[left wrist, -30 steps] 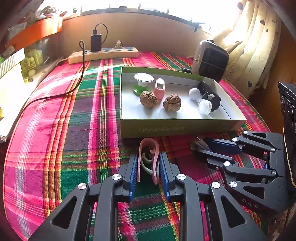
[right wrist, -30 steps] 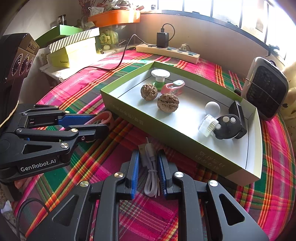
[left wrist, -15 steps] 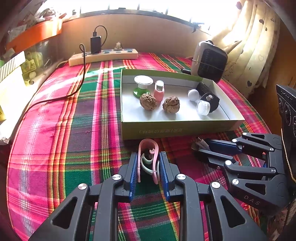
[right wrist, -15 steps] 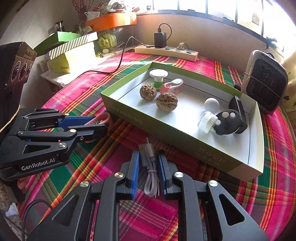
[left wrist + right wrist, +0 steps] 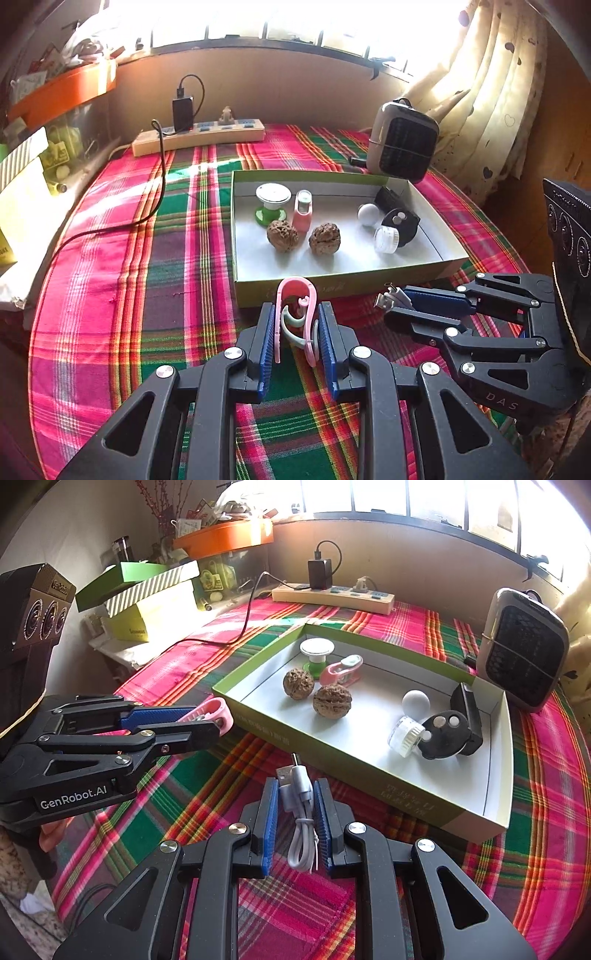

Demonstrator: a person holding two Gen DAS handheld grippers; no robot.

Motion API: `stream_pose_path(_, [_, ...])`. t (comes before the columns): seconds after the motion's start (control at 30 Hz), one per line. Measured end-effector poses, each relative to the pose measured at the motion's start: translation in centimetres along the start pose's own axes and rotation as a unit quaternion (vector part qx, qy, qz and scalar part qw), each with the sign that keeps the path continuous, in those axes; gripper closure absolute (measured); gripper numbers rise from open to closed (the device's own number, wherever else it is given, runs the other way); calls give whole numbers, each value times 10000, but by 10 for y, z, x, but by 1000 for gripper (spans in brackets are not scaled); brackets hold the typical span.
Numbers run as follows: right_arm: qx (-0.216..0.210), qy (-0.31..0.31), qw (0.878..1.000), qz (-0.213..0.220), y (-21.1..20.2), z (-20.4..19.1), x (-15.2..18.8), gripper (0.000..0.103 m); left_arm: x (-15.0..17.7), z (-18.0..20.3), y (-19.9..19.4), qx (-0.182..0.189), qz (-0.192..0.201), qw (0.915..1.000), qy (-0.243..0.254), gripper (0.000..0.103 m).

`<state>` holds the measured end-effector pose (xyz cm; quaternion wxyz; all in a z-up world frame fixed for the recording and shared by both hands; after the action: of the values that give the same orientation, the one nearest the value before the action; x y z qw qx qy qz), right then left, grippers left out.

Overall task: Organize objects
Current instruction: 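Lift the pink clip in the left gripper over the box while the right carries the cable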

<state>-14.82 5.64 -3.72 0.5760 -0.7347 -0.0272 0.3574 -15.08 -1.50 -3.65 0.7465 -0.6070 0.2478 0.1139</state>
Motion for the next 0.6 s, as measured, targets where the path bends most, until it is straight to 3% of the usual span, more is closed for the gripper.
stream_pose_path(0.6, [202,332,9980,499,-32,35,-43,83,-35,7,3,147,95,9998,55,82])
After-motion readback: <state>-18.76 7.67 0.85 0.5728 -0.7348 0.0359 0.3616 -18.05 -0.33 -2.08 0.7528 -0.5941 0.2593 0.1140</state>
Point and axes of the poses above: each gripper's, at about its wrist camera, not at the fingertips, and y roughly the way its jaws point, z to its right, x to its underside, the point moved 10 cm from there along y, roughly the way its jaws point, and after that the axes turned 12 degrees about -z, right-handed, at the moved point
